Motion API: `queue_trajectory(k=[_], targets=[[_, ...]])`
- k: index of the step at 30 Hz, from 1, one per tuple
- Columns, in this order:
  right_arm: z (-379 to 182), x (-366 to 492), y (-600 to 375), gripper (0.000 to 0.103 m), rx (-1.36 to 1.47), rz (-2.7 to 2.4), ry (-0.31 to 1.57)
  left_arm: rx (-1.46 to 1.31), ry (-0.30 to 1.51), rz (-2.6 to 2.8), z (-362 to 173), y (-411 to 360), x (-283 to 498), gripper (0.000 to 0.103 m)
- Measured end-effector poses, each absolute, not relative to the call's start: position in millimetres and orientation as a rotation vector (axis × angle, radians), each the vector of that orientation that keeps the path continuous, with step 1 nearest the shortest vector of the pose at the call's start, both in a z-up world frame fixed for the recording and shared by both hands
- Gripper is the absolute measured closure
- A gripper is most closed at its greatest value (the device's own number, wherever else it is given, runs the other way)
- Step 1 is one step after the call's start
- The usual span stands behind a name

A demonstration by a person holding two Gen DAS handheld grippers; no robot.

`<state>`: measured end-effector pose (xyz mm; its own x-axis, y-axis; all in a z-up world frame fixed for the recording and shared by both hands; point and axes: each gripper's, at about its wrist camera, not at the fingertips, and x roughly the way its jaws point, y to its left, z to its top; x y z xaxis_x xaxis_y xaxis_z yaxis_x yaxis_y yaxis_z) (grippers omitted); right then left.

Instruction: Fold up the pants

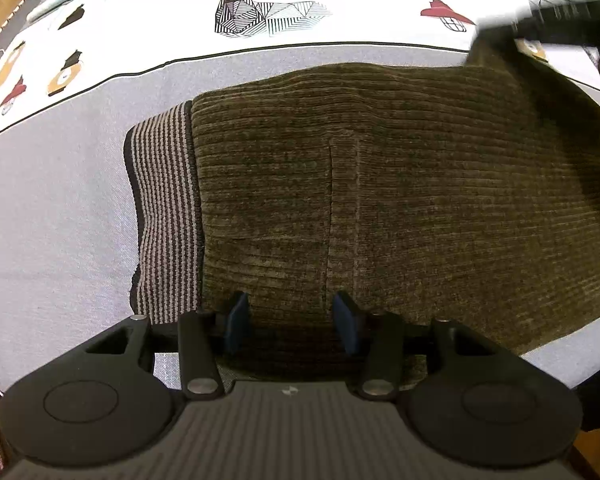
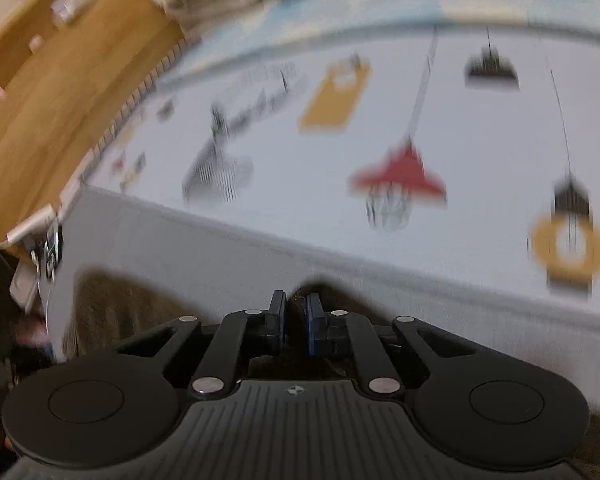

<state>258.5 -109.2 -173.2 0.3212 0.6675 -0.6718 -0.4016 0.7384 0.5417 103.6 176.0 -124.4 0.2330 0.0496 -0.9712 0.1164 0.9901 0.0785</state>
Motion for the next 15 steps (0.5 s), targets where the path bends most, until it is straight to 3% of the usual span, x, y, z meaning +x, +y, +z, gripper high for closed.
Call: queue_trajectory(k=[2, 3, 9, 11, 12, 13, 15], targets=[[-167, 270, -114, 0.096, 0.371, 0.694, 0.968, 0.138, 1.334, -0.056, -125, 181, 102, 0.049], [-167, 273, -116, 0.103, 0.385, 0.667, 0.945, 0.132, 1.337, -0.062, -126, 182, 102, 0.049], [-173, 291, -137, 0.103, 0.437, 0.421, 0.899, 0.099, 1.323, -0.093, -122, 195, 105, 0.049], [-174, 294, -139, 0.098, 0.437, 0.478, 0.952, 0.045, 1.264, -0.098, -111, 203, 106, 0.049], [-174, 294, -138, 0.093, 0.42, 0.524, 0.991, 0.006, 1.21, -0.087, -102, 210, 107, 0.048], [-172, 294, -137, 0.074, 0.399, 0.565, 1.018, -0.036, 1.163, -0.072, -94, 217, 109, 0.047], [-168, 285, -132, 0.052, 0.33, 0.641, 1.035, -0.148, 1.06, -0.002, -80, 238, 112, 0.044]])
